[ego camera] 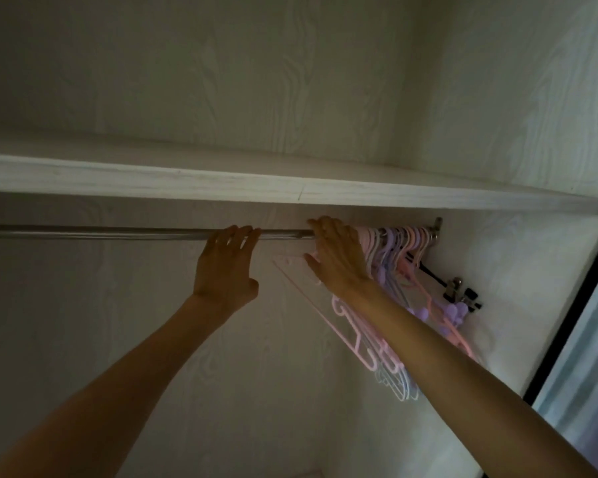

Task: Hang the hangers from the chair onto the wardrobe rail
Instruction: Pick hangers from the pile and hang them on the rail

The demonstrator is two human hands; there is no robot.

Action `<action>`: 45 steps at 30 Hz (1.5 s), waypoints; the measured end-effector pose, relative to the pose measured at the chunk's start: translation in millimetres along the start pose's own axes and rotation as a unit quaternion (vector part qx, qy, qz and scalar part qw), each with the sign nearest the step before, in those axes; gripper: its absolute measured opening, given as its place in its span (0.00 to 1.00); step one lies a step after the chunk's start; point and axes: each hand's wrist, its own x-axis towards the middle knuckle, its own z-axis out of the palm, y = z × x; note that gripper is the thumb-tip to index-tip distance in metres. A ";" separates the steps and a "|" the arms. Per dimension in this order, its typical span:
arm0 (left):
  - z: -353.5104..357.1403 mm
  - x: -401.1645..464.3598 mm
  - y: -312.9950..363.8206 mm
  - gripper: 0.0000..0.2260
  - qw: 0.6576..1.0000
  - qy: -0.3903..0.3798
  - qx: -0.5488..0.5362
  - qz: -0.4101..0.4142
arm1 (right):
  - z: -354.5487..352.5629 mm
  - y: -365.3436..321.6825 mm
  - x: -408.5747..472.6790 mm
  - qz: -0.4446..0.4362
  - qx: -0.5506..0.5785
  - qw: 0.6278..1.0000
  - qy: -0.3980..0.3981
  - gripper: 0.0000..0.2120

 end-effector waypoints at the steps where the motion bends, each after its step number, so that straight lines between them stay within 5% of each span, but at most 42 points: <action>1: 0.5 0.0 1.0 0.39 1.000 0.002 0.001 -0.002 | 5.6 2.6 4.2 -0.016 -0.025 1.000 -0.005 0.27; 18: -15.4 0.8 13.9 0.45 0.991 -0.112 0.052 -0.044 | -2.9 75.2 -14.0 0.019 0.015 0.998 -0.053 0.26; 23: -36.0 -11.7 16.6 0.34 0.997 -0.055 -0.019 -0.048 | -36.0 68.8 -51.5 -0.021 0.066 0.997 -0.032 0.24; 26: -39.3 -39.6 33.3 0.26 0.992 -0.012 -0.116 -0.054 | -55.5 65.0 -95.9 -0.025 0.086 0.996 -0.015 0.18; 31: -28.6 -100.0 68.8 0.17 0.956 -0.067 -0.278 -0.063 | -83.7 51.8 -198.1 0.011 0.102 0.994 -0.033 0.07; 38: 8.7 -174.1 155.4 0.11 0.913 -0.195 -0.358 -0.012 | -131.6 56.4 -367.9 0.131 0.034 0.978 -0.159 0.08; 45: 37.9 -254.1 289.4 0.08 0.855 -0.324 -0.399 0.068 | -179.9 97.9 -528.3 0.278 0.013 0.919 -0.281 0.11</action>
